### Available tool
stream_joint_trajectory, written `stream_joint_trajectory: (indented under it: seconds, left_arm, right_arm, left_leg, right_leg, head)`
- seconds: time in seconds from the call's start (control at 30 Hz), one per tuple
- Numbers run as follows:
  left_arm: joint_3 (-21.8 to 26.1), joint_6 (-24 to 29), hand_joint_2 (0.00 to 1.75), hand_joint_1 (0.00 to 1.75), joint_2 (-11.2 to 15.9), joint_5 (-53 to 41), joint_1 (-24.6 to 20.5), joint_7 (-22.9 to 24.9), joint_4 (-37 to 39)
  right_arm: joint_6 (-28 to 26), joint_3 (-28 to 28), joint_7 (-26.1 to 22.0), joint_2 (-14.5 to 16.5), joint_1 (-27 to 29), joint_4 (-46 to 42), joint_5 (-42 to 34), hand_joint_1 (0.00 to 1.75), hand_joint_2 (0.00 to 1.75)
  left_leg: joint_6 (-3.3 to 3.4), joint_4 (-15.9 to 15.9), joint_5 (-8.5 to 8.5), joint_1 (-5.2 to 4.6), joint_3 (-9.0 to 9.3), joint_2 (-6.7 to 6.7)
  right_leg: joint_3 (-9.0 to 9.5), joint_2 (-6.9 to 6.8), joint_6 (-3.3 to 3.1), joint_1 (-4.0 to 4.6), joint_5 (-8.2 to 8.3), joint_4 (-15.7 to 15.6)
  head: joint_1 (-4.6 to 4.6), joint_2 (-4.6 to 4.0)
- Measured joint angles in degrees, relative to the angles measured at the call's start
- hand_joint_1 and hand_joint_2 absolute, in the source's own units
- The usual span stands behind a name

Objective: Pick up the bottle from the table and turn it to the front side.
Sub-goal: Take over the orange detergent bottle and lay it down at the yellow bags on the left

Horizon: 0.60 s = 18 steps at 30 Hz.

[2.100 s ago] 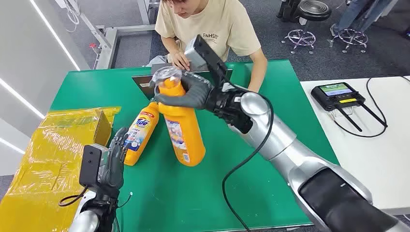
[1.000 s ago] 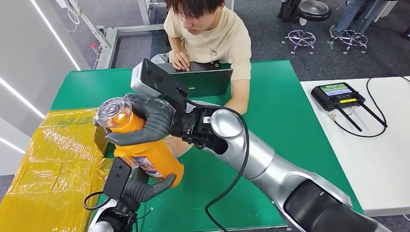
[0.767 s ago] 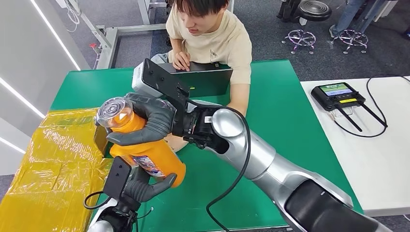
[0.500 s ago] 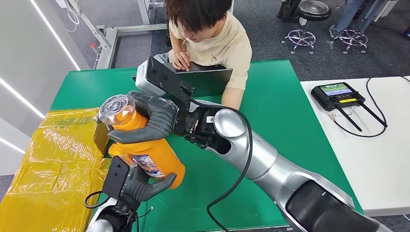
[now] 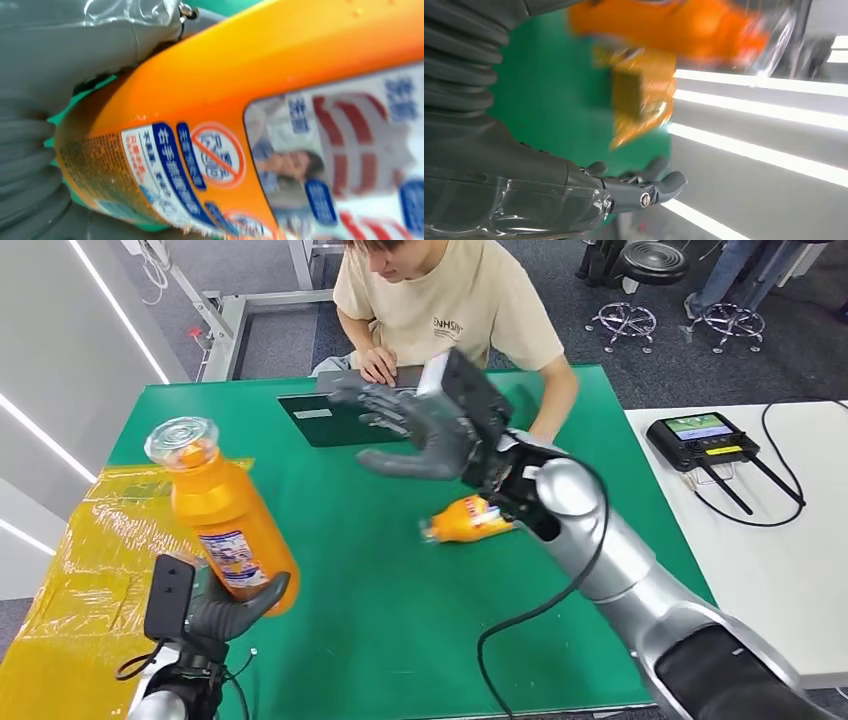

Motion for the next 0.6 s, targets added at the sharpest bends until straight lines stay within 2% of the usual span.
stream_joint_trajectory:
  seconds: [0.1,0.2,0.3,0.37,0.47,0.57,0.6]
  left_arm:
    - [3.0,0.8,1.75,1.75,0.3,-0.6,1.4,0.2,-0.4]
    - [6.6,2.9,1.75,1.75,0.2,-2.8,4.4,0.2,-1.7]
    - [11.2,3.5,1.75,1.75,0.2,-5.1,8.2,0.3,-3.2]
    - [14.5,3.2,1.75,1.75,0.1,-5.2,11.1,0.2,-4.6]
    - [19.7,3.0,1.75,1.75,-0.2,-6.5,14.4,2.1,-6.1]
    - [24.9,2.5,1.75,1.75,0.6,-10.2,15.1,6.5,-5.4]
    - [26.6,2.1,1.75,1.42,1.3,-11.9,14.6,7.7,-4.1]
  right_arm:
    - [-1.0,-2.9,-1.0,-3.6,1.9,-1.8,1.6,0.0,0.0]
    - [-3.7,-6.5,-4.1,-9.7,6.5,-4.8,1.9,0.0,0.0]
    - [-5.1,-13.7,-8.3,-16.0,16.0,-8.3,2.4,0.0,0.0]
    - [-5.3,-20.5,-11.3,-18.6,26.2,-12.0,4.7,0.0,0.0]
    - [-4.9,-29.9,-13.6,-19.4,41.4,-18.4,7.8,0.0,0.0]
    - [-4.8,-35.7,-13.2,-19.1,50.2,-23.6,9.7,0.0,0.0]
    - [-5.1,-36.8,-12.7,-18.9,52.2,-25.0,10.2,0.0,0.0]
  left_leg:
    - [0.01,0.0,-0.01,-0.01,0.01,0.11]
    - [0.06,0.1,-0.05,0.06,0.02,-0.17]
    - [0.15,0.0,-0.17,0.14,0.07,-0.57]
    - [0.18,0.0,-0.37,0.18,0.15,-0.72]
    - [0.18,0.0,-0.6,0.12,0.17,-0.73]
    - [0.15,0.0,-0.7,0.1,0.23,-0.55]
    - [0.13,-0.1,-0.71,0.12,0.27,-0.48]
  right_leg:
    - [-0.05,0.12,0.02,-0.02,0.01,0.0]
    - [0.1,-0.17,0.05,0.02,-0.07,-0.2]
    - [0.4,-0.58,0.08,0.08,-0.26,-0.4]
    - [0.63,-0.73,0.12,0.16,-0.4,-0.5]
    - [0.67,-0.77,0.13,0.16,-0.57,-0.5]
    - [0.61,-0.62,0.06,0.18,-0.67,-0.5]
    - [0.59,-0.57,0.03,0.19,-0.68,-0.5]
  head:
    - [-0.04,0.0]
    - [-0.04,-0.01]
    - [-0.03,0.0]
    - [0.0,0.0]
    - [-0.03,0.0]
    - [-0.03,0.0]
    - [-0.04,0.0]
